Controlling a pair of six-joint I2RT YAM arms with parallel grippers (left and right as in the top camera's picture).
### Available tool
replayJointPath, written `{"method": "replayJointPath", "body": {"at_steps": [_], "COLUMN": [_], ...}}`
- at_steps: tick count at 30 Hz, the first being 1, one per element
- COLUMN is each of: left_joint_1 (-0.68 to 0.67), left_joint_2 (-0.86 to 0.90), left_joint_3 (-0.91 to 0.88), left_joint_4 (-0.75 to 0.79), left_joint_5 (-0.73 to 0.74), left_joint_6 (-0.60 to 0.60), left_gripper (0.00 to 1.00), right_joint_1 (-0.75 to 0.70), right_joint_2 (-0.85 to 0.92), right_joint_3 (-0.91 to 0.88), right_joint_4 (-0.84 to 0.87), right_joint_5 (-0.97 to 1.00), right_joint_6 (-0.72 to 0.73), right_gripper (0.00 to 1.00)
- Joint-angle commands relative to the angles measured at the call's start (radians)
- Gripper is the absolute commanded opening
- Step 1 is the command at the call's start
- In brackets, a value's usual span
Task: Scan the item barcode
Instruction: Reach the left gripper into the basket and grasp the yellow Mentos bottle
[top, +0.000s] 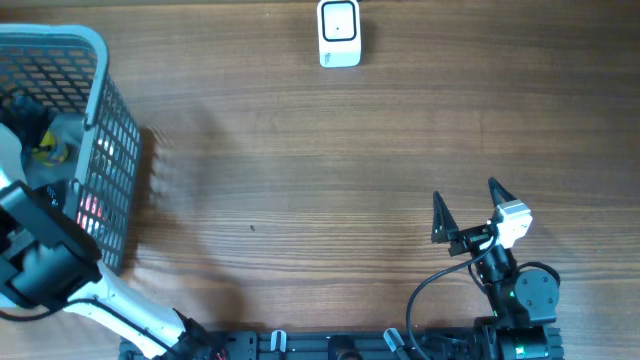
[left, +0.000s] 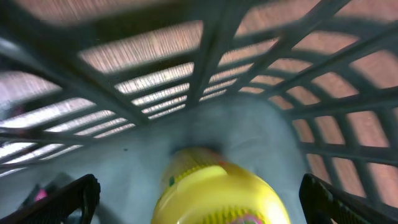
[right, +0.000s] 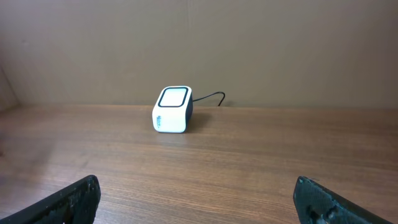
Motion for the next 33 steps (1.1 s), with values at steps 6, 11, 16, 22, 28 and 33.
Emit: {"method": "replayJointPath", "body": {"at_steps": [6,11,16,22,28,33], "left_joint_1": [0.001,-0.008,-0.046,-0.105,-0.117,-0.116], "left_joint_2": [0.085,0.093,0.095,0.095,0.095,0.095], "left_joint_3": [0.009,0.007,0.006,0.006,0.006,0.006], "left_joint_4": [0.055,0.078,0.072,0.034,0.019,0.018], "left_joint_5": [-0.005,-0.005,-0.006,-0.006,-0.017,-0.094], "left_joint_6": [0.008,0.008,0.008,0.008,0.008,0.009], "left_gripper": [0.88,0.97,0.86,0.74,0.70,0.64], "right_joint_1": [0.006,0.006,0.006,0.006,0.006,0.006], "right_joint_2": [-0.006,-0.006,-0.006,-0.006,-0.006,-0.006], "right_joint_3": [-0.001,-0.001,-0.001,-0.001,-0.001,-0.001], "right_joint_4": [0.005,0.005,0.005,0.005,0.005,0.005], "right_joint_5": [0.010,0.010,0.010,0.010,0.010,0.010], "right_joint_6": [0.017,0.017,0.017,0.017,0.017,0.016], "right_gripper": [1.00,1.00,1.00,1.00,1.00,1.00]}}
